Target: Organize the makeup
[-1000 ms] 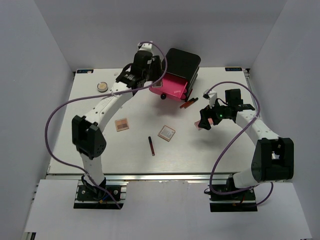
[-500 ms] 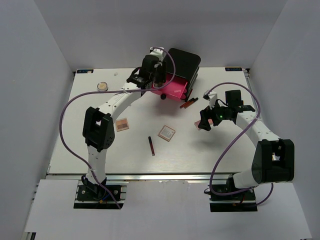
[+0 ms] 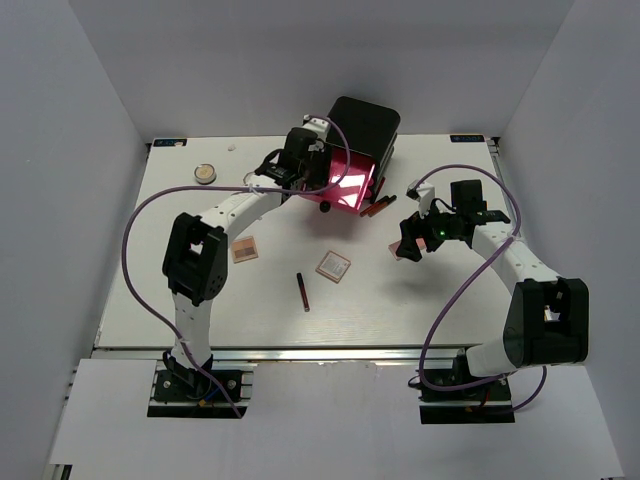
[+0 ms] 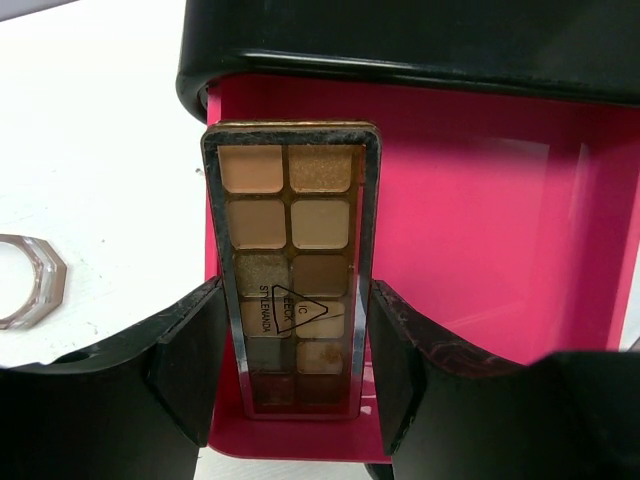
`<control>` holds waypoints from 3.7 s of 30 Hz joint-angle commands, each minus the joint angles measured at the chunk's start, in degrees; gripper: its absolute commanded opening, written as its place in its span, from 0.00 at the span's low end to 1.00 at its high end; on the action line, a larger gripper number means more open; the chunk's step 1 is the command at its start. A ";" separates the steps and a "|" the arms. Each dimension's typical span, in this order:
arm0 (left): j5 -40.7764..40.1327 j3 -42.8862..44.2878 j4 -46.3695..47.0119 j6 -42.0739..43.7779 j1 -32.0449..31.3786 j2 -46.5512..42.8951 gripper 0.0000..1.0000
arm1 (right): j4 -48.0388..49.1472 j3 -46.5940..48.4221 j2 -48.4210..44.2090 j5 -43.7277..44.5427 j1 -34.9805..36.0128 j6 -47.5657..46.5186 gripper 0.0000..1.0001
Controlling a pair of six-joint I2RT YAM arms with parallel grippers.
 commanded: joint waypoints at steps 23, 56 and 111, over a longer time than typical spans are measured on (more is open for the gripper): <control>1.70 -3.63 -5.62 -19.85 8.87 -18.32 0.98 | 3.26 8.42 6.99 18.44 0.24 8.40 0.89; 7.26 -53.74 -5.18 -37.18 15.67 -52.61 0.98 | -33.90 30.93 34.59 10.09 4.64 -76.67 0.87; 7.17 -57.96 -2.64 -36.30 16.11 -54.90 0.98 | -25.14 54.14 31.95 20.82 21.95 -107.69 0.55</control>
